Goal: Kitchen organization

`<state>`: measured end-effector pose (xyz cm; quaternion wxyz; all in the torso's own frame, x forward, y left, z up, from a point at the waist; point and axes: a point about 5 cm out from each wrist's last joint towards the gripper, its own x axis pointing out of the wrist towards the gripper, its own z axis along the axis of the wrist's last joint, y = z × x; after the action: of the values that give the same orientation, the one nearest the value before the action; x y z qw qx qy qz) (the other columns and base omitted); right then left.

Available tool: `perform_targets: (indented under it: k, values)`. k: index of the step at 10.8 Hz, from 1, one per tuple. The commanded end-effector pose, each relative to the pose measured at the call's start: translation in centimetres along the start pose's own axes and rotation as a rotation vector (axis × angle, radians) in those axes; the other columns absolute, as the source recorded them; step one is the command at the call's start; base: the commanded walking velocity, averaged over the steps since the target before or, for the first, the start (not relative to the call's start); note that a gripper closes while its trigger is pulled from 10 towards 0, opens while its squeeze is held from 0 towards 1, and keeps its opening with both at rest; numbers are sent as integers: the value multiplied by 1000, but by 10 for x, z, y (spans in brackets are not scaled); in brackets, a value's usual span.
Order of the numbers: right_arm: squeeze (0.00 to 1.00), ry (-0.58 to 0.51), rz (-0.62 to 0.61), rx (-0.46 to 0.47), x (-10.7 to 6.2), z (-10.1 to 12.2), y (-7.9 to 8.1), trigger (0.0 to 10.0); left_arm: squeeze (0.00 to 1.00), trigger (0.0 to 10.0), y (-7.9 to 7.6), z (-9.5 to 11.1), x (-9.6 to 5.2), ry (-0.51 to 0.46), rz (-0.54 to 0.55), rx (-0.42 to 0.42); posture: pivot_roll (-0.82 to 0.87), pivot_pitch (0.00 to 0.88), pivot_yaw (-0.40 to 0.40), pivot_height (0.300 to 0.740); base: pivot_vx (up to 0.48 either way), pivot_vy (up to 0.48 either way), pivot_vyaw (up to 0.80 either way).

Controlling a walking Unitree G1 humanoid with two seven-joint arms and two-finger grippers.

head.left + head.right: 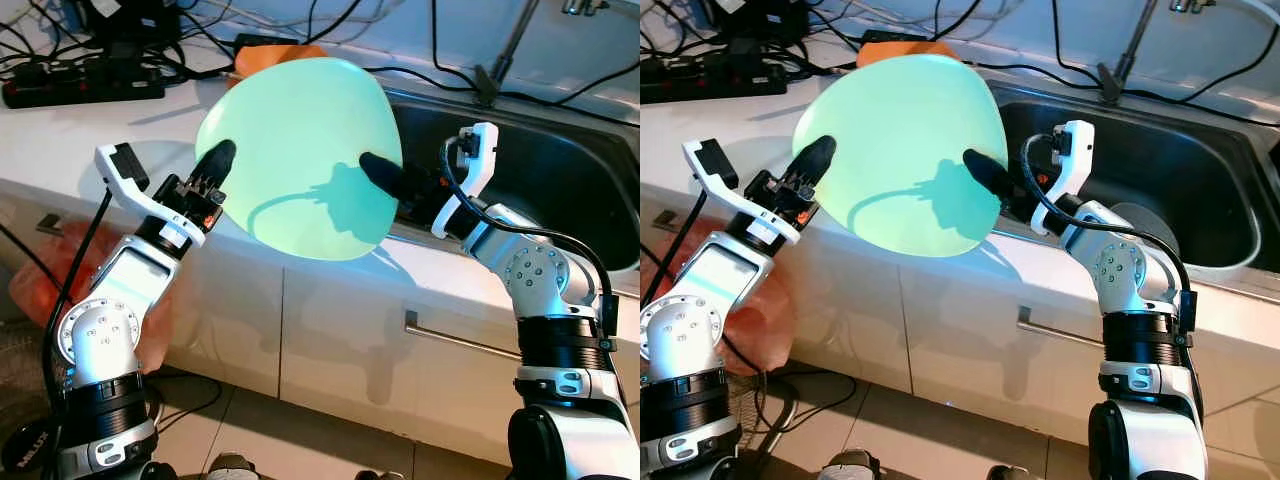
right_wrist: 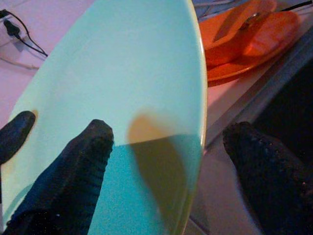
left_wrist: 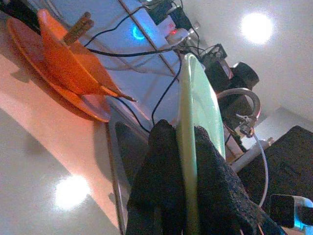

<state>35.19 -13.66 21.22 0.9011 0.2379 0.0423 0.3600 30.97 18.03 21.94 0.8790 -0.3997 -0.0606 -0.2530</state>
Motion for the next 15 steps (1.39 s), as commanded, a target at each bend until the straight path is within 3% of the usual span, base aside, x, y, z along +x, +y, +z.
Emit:
perform_targets:
  k: [1,4,8,15]
  values:
    - [0,-4,22,14,-2,4,1,0,0,0,-7,0,4,8,-79,-13,195,97,-46,740,0,0,0]
    - [0,33,106,53,-9,-2,9,0,0,0,-7,-12,-2,71,-118,-58,197,100,-52,740,0,0,0]
    - [0,152,124,74,-30,-7,0,0,0,0,0,-9,-7,107,-135,-46,187,104,-58,740,0,0,0]
    - [0,201,120,49,-35,-15,-3,0,0,0,5,-20,-14,183,-143,-36,182,107,-43,740,0,0,0]
